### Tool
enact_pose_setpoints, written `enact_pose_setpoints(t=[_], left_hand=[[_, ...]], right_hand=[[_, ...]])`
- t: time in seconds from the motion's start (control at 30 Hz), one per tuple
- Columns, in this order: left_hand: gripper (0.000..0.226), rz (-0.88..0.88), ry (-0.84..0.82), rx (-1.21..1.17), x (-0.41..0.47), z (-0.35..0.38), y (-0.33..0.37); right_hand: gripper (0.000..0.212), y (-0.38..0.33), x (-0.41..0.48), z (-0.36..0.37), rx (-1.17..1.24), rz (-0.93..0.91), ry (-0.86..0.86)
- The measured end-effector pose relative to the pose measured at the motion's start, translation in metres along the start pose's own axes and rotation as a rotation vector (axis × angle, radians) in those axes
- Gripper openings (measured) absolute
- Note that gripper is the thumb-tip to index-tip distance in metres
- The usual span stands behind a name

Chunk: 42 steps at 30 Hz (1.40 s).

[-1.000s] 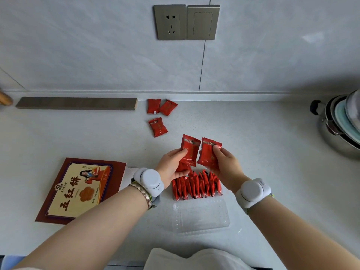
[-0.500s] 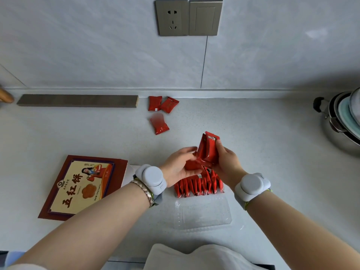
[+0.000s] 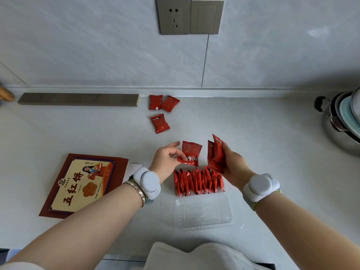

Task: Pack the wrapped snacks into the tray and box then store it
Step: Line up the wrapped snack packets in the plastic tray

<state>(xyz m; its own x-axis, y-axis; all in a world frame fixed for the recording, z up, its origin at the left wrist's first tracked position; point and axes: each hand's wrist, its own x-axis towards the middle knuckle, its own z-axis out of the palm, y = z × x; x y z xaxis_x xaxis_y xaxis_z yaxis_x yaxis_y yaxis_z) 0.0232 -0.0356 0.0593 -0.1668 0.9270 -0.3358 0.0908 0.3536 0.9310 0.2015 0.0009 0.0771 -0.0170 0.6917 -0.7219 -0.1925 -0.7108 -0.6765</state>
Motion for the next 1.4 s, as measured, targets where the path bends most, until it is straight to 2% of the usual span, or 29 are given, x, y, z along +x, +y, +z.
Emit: enact_pose_setpoints(t=[0.13,0.2,0.27,0.33,0.37,0.47,0.57,0.7,0.8,0.93,0.97,1.1,1.13,1.17,1.27,1.33,1.4], left_hand=[[0.042,-0.063,-0.093,-0.028,-0.006,0.001,0.005],[0.042,-0.124,-0.151,-0.070,-0.006,0.000,0.013],[0.039,-0.163,-0.231,-0.104,-0.006,-0.002,0.020],[0.025,-0.202,-0.279,-0.108,-0.005,-0.004,0.025],[0.020,-0.197,-0.269,-0.043,-0.003,-0.005,0.027],[0.037,-0.084,-0.193,0.273,0.005,-0.010,0.027],[0.038,-0.043,-0.308,0.436,0.010,-0.016,0.033],[0.042,-0.113,-0.526,0.496,0.011,-0.018,0.044],[0.033,-0.158,-0.502,0.400,0.011,-0.018,0.049],[0.019,-0.240,-0.369,0.165,0.010,-0.015,0.043],[0.018,-0.262,-0.338,0.091,0.009,-0.014,0.041],[0.020,-0.329,-0.195,-0.152,0.003,-0.007,0.025],[0.021,-0.343,-0.167,-0.183,0.000,-0.004,0.021],[0.021,-0.350,-0.142,-0.197,-0.001,-0.001,0.018],[0.018,-0.335,-0.064,-0.165,-0.007,0.004,0.010],[0.007,-0.342,0.023,-0.051,-0.008,0.001,0.003],[0.021,-0.386,0.065,0.296,-0.012,-0.008,-0.008]], right_hand=[[0.033,-0.003,0.000,0.003,0.102,0.016,-0.062],[0.032,-0.008,0.000,0.003,0.069,-0.007,-0.119],[0.032,-0.013,0.001,0.002,-0.062,-0.071,-0.196],[0.033,-0.020,0.000,0.002,-0.262,-0.178,-0.260],[0.031,-0.023,0.000,0.002,-0.381,-0.249,-0.284],[0.018,-0.035,-0.005,0.003,-0.630,-0.445,-0.361],[0.023,-0.049,-0.008,0.003,-0.705,-0.557,-0.512],[0.029,-0.063,-0.013,0.006,-1.018,-0.516,-0.692],[0.024,-0.057,-0.011,0.008,-1.205,-0.442,-0.736],[0.016,-0.039,-0.009,0.007,-1.057,-0.355,-0.716],[0.020,-0.035,-0.008,0.007,-0.991,-0.322,-0.698],[0.060,-0.017,-0.006,0.001,-0.751,-0.107,-0.640],[0.063,-0.012,-0.006,0.000,-0.711,-0.065,-0.637],[0.057,-0.007,-0.006,-0.001,-0.684,-0.037,-0.635],[0.023,0.002,-0.008,-0.001,-0.642,-0.012,-0.611],[0.022,0.009,-0.006,-0.004,-0.623,-0.009,-0.562],[0.028,0.017,-0.005,-0.009,-0.636,-0.020,-0.481]])
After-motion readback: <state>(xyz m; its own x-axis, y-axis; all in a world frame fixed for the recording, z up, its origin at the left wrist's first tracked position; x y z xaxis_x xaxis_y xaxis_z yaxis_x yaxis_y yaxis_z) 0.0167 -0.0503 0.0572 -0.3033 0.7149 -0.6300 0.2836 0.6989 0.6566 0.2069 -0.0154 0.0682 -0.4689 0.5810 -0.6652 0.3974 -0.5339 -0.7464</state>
